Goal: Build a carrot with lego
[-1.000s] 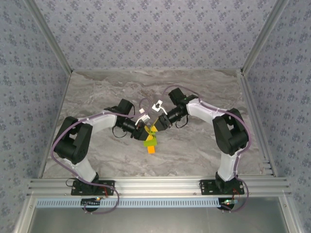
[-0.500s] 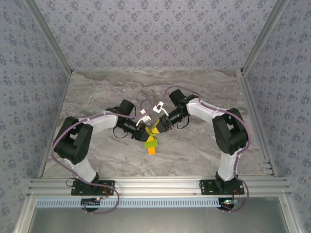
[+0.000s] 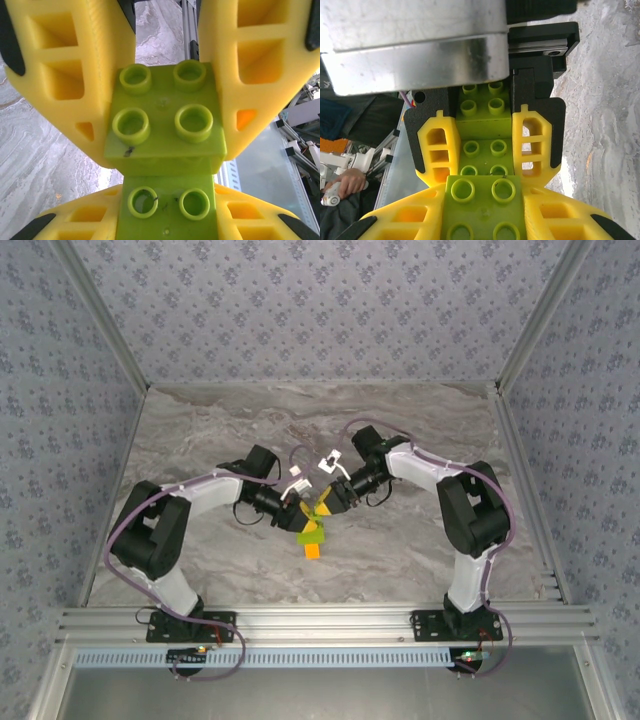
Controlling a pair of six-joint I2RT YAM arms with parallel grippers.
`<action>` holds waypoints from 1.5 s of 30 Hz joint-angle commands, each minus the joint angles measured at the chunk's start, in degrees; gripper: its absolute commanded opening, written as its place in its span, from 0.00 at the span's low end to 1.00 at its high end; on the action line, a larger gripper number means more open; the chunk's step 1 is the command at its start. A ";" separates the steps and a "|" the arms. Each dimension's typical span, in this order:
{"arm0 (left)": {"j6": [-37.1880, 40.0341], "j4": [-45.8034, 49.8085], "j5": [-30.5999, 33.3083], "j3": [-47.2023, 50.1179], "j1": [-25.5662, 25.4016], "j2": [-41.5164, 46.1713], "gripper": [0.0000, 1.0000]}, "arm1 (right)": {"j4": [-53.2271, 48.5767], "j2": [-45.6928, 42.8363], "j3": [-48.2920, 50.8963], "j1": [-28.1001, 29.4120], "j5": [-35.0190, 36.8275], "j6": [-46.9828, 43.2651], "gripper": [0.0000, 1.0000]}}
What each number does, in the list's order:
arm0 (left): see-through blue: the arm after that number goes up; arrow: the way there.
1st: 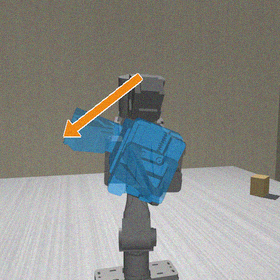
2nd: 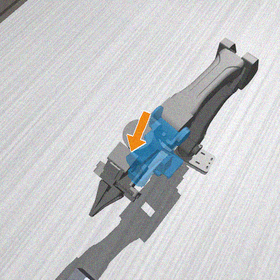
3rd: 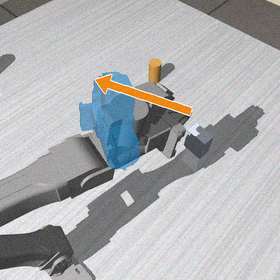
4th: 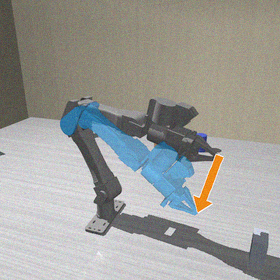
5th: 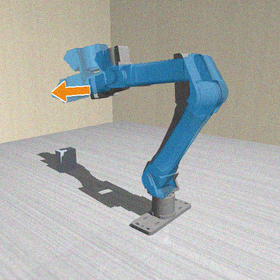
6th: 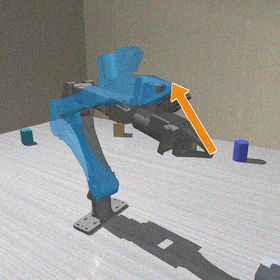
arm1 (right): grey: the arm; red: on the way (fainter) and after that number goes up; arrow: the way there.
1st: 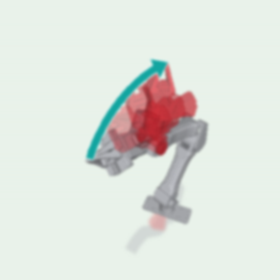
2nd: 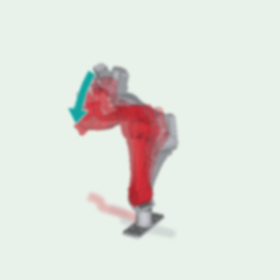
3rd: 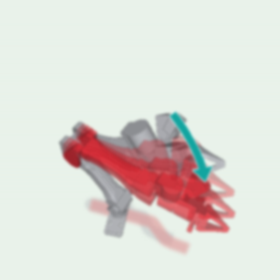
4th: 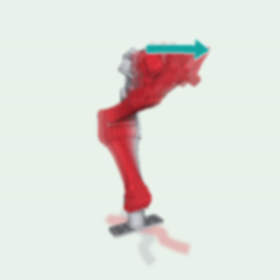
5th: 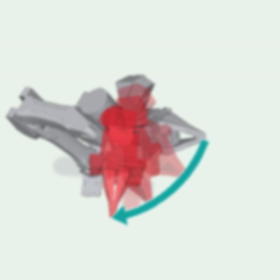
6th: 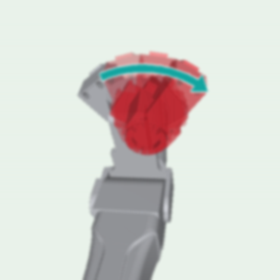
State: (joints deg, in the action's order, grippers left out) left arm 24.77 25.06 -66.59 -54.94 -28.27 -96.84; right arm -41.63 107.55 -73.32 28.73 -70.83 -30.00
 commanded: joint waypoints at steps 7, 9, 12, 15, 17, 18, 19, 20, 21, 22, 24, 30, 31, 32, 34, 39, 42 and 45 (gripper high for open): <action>-0.69 -3.25 -1.57 -0.52 1.47 2.97 0.15 | -9.10 2.31 1.09 1.16 1.71 -3.31 0.17; -0.70 -3.26 -1.62 -0.52 1.53 2.97 0.15 | -9.72 2.36 1.13 1.76 2.55 -3.56 0.17; -0.74 -3.35 -1.54 -0.52 1.57 2.85 0.15 | -10.55 2.65 0.99 2.84 4.03 -4.00 0.17; -0.77 -3.37 -1.53 -0.52 1.66 2.87 0.15 | -10.61 2.76 1.35 3.72 5.24 -3.99 0.17; -0.83 -3.48 -1.53 -0.44 1.82 2.97 0.15 | -10.48 2.59 1.76 3.81 4.85 -3.99 0.17; -0.78 -3.52 -1.56 -0.35 1.92 2.97 0.15 | -10.41 2.42 2.06 3.87 4.42 -4.03 0.17; -0.78 -3.61 -1.68 -0.27 2.03 3.04 0.15 | -10.17 2.10 2.44 3.76 3.98 -4.12 0.17; -0.91 -3.77 -1.60 -0.19 2.13 3.06 0.15 | -10.06 1.86 2.79 3.72 3.51 -4.21 0.17; -1.03 -4.01 -1.62 -0.11 2.21 3.14 0.15 | -9.88 1.42 3.23 3.55 2.90 -4.44 0.17; -1.13 -4.14 -1.67 -0.02 2.38 3.28 0.15 | -9.68 1.11 3.71 3.48 2.31 -4.45 0.17; -1.51 -4.65 -1.58 0.18 2.51 3.47 0.15 | -9.30 0.59 4.31 3.25 1.63 -4.40 0.17; -3.51 -7.81 -0.90 1.60 3.53 4.99 0.15 | -8.64 0.29 5.47 3.24 -0.73 -4.63 0.18; -4.24 -8.88 -0.66 2.03 3.81 5.46 0.15 | -8.47 0.38 6.66 3.25 -1.20 -4.70 0.18; -4.92 -9.73 -0.57 2.37 4.00 5.89 0.15 | -8.14 0.39 6.92 3.24 -1.42 -4.59 0.17; -5.97 -11.18 -0.21 2.86 4.36 6.65 0.14 | -7.68 0.60 7.39 3.42 -1.61 -4.41 0.18; -6.23 -11.17 0.22 2.20 4.37 6.78 0.14 | -8.12 1.38 6.53 3.70 -1.46 -4.28 0.17; -6.48 -11.60 0.22 2.47 4.37 7.63 0.14 | -9.30 2.54 5.50 3.86 -2.08 -4.88 0.17; -6.91 -12.27 0.78 2.73 4.30 8.54 0.14 | -12.38 4.54 2.91 3.93 -2.47 -7.02 0.18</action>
State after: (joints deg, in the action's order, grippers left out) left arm 17.39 22.44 -65.04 -50.15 -28.34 -92.33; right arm -40.62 108.99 -71.20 30.81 -73.95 -34.48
